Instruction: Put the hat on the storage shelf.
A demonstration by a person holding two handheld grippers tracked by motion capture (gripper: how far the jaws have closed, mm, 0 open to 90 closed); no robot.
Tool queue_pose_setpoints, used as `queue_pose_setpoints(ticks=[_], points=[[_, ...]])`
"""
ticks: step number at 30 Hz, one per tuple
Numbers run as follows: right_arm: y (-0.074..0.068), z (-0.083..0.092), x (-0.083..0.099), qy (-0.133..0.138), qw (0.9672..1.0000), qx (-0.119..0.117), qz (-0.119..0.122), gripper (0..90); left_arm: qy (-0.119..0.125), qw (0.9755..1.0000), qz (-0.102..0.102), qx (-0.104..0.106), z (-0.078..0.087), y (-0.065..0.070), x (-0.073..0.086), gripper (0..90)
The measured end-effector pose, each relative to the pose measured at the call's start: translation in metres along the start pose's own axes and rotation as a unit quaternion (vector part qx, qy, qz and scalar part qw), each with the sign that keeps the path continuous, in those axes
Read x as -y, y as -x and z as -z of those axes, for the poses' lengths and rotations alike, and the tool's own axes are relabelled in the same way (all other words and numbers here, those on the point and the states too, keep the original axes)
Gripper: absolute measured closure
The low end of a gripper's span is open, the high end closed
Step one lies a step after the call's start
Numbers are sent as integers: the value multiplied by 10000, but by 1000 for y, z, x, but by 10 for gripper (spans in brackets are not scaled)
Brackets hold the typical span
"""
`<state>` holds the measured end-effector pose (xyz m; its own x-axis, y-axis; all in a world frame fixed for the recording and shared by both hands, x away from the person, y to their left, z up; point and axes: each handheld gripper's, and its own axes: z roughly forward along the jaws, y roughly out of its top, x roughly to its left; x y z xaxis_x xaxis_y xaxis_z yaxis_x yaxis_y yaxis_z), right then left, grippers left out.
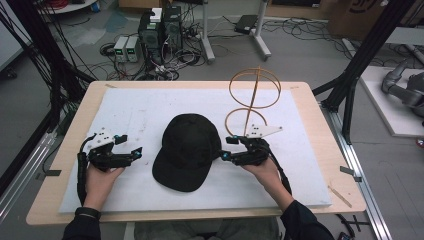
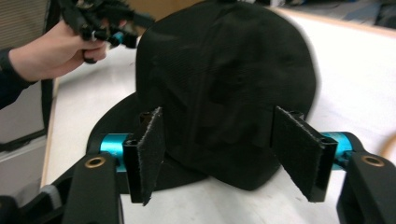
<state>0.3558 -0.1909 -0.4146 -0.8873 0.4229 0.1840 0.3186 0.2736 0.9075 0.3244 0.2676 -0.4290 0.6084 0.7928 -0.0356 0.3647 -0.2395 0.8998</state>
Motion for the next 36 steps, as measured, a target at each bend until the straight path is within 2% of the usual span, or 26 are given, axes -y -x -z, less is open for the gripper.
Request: queue_pose_setpoints(ticks=[1,4,5,10,14,21,22,25,29,31,36], points=[[-1,-9,-1,-71,9999,-153,3,378,4,10000,-3,-1,0,0,0,219],[-3,-16,-3,-137,9997,-199,41,393,8,10000,0,3,0,0,0,219],[-4,-22,-5,-226,9992,-318,51,397,0,10000,3,4,0,0,0,219],[-7,-32,-7,-320,9986,-416,88,432,-34,10000,-18,-15,0,1,0,220],[-7,-40,-5,-459,9979,-461,24,451,-54,10000,-29,-4,0,0,0,220],[-3,-42,-6,-451,9979,-456,-36,614,-94,9999,-41,-3,-1,1,0,221],[-1,-43,-6,-438,9978,-497,-58,668,-104,9999,-47,4,-2,1,0,220],[-1,-44,-6,-420,9976,-543,-60,709,-104,9999,-45,-7,-2,2,0,221],[1,-43,-6,-384,9968,-695,-105,839,-156,9999,-73,-4,-3,2,1,222],[2,-42,-7,-356,9965,-745,-112,871,-160,9998,-83,-6,-3,2,1,223],[-5,-37,-10,-247,9965,-794,39,885,-146,9999,-66,-23,-2,2,1,223]])
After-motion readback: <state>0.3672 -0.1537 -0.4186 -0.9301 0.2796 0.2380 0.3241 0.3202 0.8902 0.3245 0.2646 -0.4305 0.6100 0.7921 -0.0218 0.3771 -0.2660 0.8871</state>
